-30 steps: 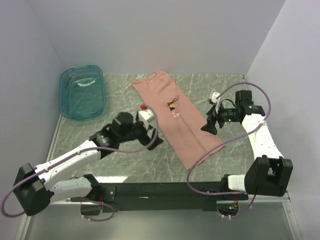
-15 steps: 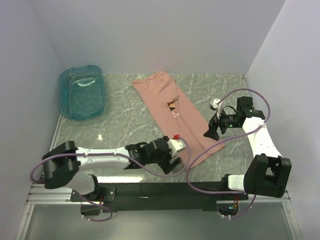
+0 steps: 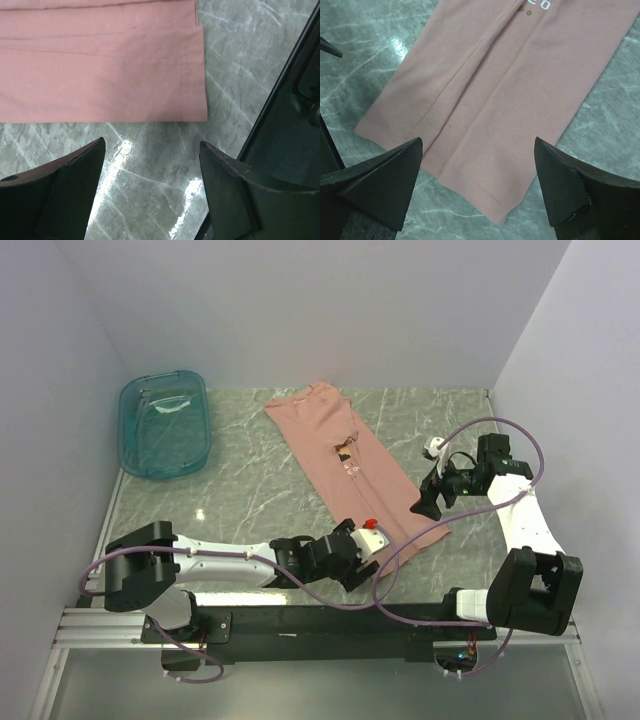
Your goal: Fold and stack the t-shirts
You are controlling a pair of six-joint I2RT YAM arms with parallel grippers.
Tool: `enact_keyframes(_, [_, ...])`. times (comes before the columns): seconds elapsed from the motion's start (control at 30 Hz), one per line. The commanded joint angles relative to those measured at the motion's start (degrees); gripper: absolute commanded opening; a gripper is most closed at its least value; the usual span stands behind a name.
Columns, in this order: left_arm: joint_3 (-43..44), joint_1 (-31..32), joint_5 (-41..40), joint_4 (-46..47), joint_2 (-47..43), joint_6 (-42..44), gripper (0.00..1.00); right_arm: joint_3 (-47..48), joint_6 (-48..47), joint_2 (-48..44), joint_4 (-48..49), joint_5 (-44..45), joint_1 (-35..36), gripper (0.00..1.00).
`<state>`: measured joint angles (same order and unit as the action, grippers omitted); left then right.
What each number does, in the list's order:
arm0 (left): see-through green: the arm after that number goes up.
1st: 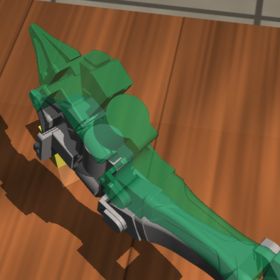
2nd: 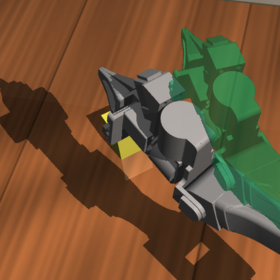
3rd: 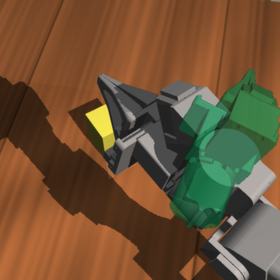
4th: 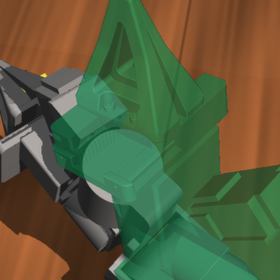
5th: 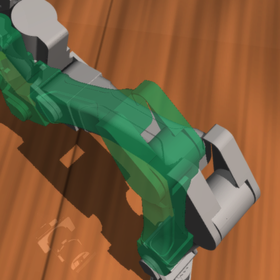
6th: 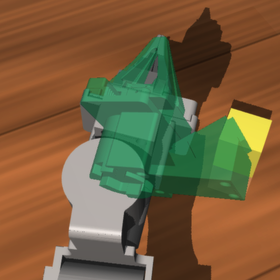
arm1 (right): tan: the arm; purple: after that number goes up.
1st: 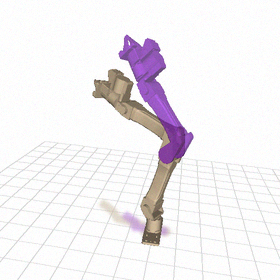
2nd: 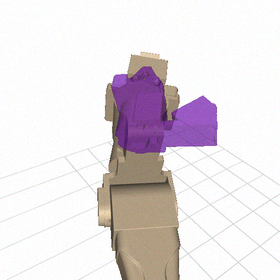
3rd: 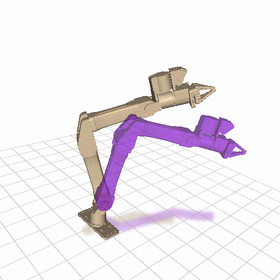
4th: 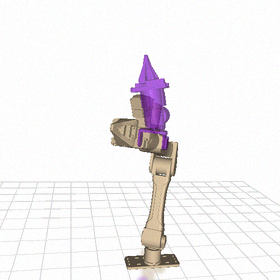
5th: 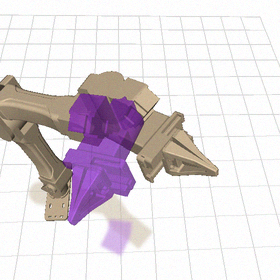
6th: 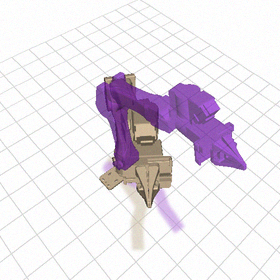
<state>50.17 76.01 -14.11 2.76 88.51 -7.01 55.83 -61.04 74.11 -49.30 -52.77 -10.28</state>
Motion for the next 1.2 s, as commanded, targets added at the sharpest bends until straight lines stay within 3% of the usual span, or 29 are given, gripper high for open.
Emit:
enact_keyframes(0.0, [-0.4, 0.5, -1.6, 4.5, -0.9, -1.2, 0.83, 0.2, -0.3, -0.5, 0.7, 0.6, -0.4, 0.98])
enact_keyframes(0.17, [0.9, 0.5, -1.2, 4.6, 1.7, -1.1, 0.85, 0.1, 0.0, -0.5, 1.1, 1.2, -0.4, 0.98])
enact_keyframes(0.47, [6.9, 0.5, 1.6, 4.8, 9.7, -2.0, 0.75, 0.6, 0.7, 0.0, 1.1, 2.4, -0.6, 0.98])
enact_keyframes(0.77, [13.4, 0.5, 4.9, 2.4, 16.7, -1.8, 0.57, 1.4, 1.5, 1.0, 0.5, 2.7, -1.0, 0.97])
enact_keyframes(1.17, [17.6, 2.9, 5.0, -0.9, 21.2, -2.5, 0.52, 2.4, 2.6, 2.7, 0.1, 3.5, -1.0, 0.96])
